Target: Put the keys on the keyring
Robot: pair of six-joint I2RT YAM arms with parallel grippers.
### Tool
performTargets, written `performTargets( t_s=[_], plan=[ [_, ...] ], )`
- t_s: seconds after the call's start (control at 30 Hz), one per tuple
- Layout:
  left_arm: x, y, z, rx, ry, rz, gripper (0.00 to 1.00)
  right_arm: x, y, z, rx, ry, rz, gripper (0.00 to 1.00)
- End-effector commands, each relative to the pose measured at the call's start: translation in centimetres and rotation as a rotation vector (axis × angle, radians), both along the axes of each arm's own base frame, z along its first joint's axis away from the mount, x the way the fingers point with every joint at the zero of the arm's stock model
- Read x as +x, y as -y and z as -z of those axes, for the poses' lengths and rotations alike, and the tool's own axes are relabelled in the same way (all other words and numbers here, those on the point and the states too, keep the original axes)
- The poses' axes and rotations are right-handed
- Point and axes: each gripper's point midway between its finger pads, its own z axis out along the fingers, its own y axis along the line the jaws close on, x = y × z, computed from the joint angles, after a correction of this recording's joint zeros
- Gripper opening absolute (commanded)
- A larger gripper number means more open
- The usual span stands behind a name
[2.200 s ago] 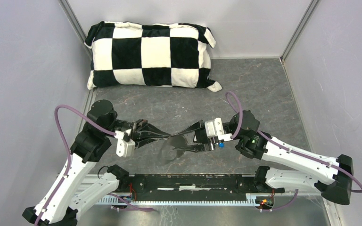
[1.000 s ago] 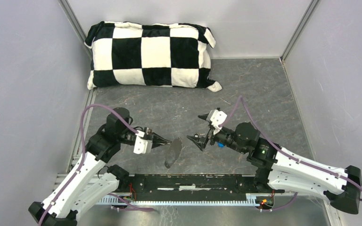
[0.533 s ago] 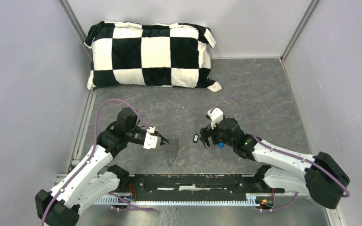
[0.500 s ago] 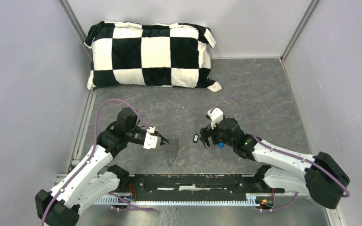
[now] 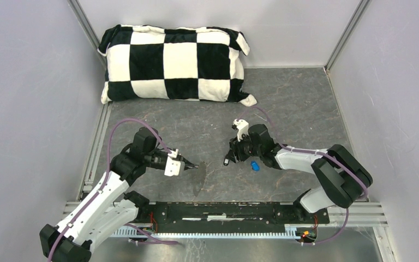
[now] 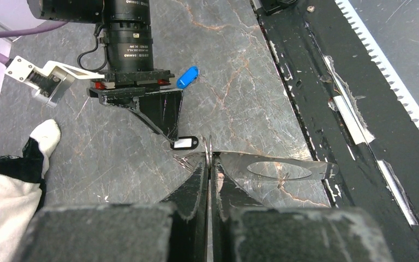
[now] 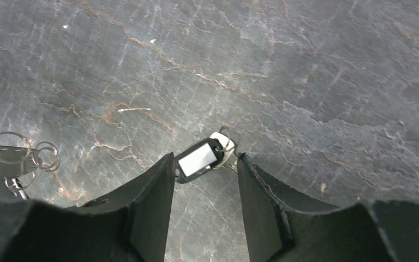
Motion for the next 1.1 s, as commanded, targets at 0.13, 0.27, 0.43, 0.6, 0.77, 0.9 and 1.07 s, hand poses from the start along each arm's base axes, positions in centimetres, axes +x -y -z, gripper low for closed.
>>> performTargets(
  t_s=[0.13,0.27,0.43,0.6,0.77,0.9,1.07],
  plan=[
    [-0.5,0.1,-1.4,-0.047,0.058,0.034,0.02,1.8,-1.9,-1.3,0.041,0.04,-0.036,0.47],
    [-0.7,0.1,-1.7,-0.056,0.053,0.032,0.02,2.5,-1.5,-0.9,0.007,0.054,-0.013,0.45],
    [-0.9,0.0,-2.0,-0.063,0.047,0.034,0.02,2.9,-1.3,-0.3,-0.022,0.048,-0.011,0.43],
    [-0.9,0.0,-2.3,-0.064,0.043,0.026,0.02,2.6,-1.2,0.5,-0.039,0.034,-0.023,0.39],
    [-0.8,-0.1,-2.2,-0.055,0.044,0.021,0.02,1.9,-1.1,1.0,-0.037,0.018,-0.044,0.34],
    [-0.7,-0.1,-1.9,-0.048,0.042,0.016,0.02,1.7,-1.5,0.7,-0.016,0.015,-0.066,0.27],
    [-0.3,-0.2,-1.8,-0.036,0.045,-0.003,0.02,1.8,-2.1,0.7,-0.006,0.003,-0.083,0.19]
  ],
)
